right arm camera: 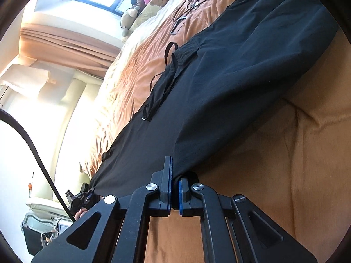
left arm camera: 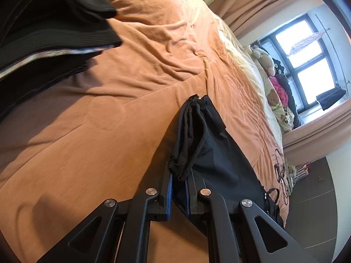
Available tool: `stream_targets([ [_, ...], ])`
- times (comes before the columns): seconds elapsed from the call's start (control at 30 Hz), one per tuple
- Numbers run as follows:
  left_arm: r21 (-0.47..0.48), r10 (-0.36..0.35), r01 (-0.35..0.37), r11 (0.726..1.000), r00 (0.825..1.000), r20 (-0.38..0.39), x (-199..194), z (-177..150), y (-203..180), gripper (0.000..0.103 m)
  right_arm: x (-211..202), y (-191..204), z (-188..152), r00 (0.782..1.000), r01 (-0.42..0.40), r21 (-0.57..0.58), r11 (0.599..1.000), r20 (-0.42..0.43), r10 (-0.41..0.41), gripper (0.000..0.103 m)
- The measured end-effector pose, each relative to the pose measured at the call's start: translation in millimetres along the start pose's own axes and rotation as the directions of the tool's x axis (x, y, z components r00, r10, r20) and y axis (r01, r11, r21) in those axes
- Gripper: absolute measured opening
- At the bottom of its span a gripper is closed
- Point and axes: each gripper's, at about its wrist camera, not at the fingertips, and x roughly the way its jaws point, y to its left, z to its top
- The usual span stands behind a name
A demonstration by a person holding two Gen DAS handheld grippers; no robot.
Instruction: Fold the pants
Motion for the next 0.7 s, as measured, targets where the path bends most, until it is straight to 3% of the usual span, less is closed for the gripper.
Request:
stream_targets([
  [0.7, -0.042, 0.018, -0.018, 0.999, 1.000, 0.015, -62, -39, 68, 0.009, -27, 20, -32, 0.998, 0.019, -0.062, 0.998, -0.052, -0.022, 0.001],
])
